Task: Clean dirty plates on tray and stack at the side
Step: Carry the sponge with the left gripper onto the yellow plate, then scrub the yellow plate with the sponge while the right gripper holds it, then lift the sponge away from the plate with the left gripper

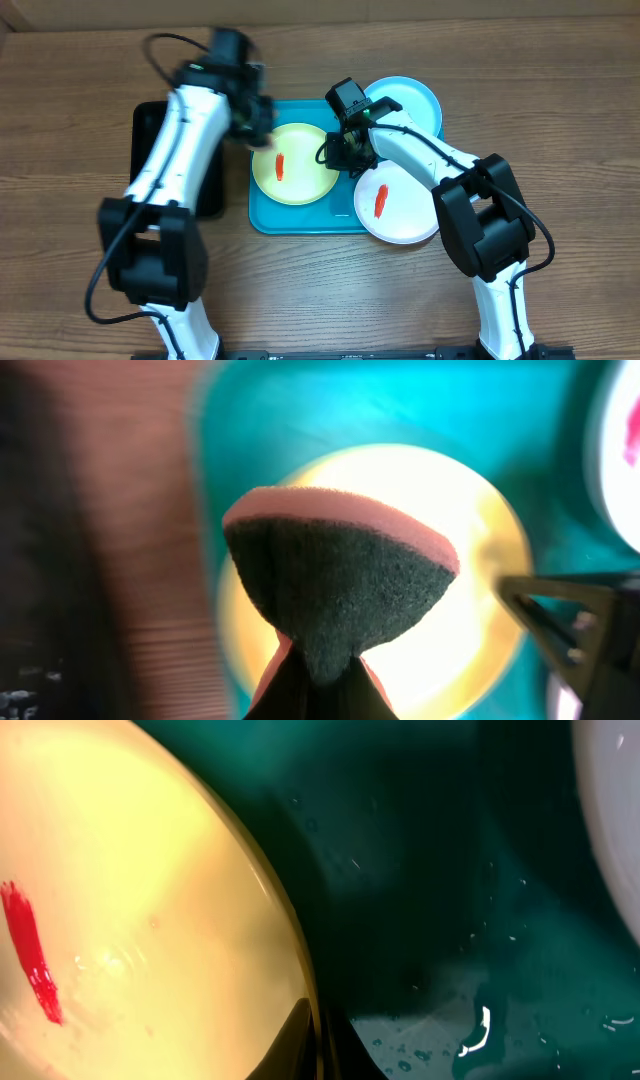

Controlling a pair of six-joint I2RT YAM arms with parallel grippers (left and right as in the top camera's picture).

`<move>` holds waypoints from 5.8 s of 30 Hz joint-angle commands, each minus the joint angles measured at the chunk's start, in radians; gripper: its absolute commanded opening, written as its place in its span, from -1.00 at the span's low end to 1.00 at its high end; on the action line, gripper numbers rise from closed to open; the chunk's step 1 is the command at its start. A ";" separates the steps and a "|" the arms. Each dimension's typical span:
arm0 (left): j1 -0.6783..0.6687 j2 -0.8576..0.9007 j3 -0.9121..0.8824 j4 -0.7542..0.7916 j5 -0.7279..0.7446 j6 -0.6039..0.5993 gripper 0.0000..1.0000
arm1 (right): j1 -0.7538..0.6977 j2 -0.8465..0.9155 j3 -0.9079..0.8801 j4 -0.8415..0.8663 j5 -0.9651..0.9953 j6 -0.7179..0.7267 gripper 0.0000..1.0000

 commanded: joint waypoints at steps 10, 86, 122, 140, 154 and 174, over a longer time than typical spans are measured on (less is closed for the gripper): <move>-0.098 -0.002 -0.249 0.171 -0.139 -0.230 -0.92 | -0.013 0.016 -0.035 -0.019 -0.002 0.025 -0.92; -0.119 0.163 -0.187 0.167 -0.088 -0.180 -0.92 | -0.013 0.016 -0.047 -0.034 0.018 0.003 -0.92; -0.113 0.163 -0.157 0.141 -0.402 -0.377 -0.92 | -0.013 0.016 -0.047 -0.034 0.027 0.003 -0.92; -0.167 0.163 -0.117 0.013 0.234 -0.008 -0.92 | -0.013 0.016 -0.047 -0.031 0.028 0.003 -0.92; -0.088 0.163 -0.017 0.076 -0.272 -0.249 -0.92 | -0.013 0.016 -0.047 -0.032 0.029 0.002 -0.92; 0.002 0.163 0.725 -0.662 -0.134 -0.074 -0.91 | -0.003 -0.190 -0.044 -0.092 0.098 -0.055 -0.92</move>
